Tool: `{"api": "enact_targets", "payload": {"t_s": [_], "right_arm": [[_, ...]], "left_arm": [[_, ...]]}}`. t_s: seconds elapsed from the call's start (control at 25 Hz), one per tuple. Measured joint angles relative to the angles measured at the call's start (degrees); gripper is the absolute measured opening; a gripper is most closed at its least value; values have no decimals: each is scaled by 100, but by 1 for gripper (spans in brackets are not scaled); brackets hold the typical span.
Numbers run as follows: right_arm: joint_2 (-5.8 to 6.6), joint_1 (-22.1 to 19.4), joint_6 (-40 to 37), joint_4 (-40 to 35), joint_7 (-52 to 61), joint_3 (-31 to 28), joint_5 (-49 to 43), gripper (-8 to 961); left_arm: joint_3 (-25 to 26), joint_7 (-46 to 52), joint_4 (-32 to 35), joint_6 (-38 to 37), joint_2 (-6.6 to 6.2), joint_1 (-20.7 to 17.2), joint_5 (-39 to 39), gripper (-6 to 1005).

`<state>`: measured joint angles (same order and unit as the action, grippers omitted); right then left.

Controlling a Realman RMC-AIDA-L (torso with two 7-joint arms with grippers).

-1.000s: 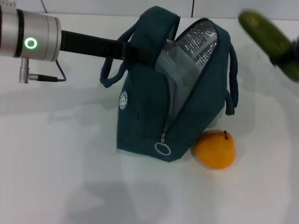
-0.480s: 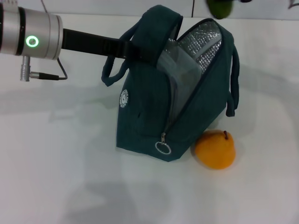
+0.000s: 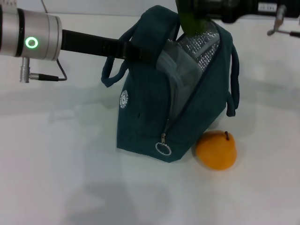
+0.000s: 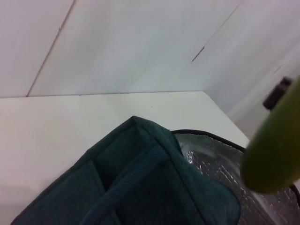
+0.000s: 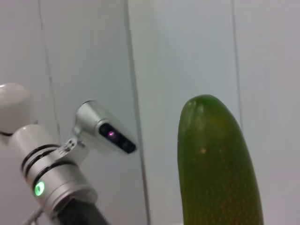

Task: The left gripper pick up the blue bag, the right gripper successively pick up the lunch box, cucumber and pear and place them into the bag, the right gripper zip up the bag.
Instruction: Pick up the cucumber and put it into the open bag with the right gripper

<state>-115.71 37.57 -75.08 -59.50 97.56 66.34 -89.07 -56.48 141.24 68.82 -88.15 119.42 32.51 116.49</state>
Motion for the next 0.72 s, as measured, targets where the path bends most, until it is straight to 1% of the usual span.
{"api": "enact_targets", "payload": {"t_s": [0.2, 0.44, 0.72], "right_arm": [[-1, -243, -181, 355, -376, 27, 302, 687], [2, -247, -419, 802, -535, 61, 393, 696], [3, -207, -496, 985, -589, 185, 385, 706]], "left_arm": [[2, 0, 3, 0, 3, -8, -75, 38], [5, 0, 3, 0, 3, -8, -85, 40], [6, 0, -3, 0, 2, -9, -91, 40]]}}
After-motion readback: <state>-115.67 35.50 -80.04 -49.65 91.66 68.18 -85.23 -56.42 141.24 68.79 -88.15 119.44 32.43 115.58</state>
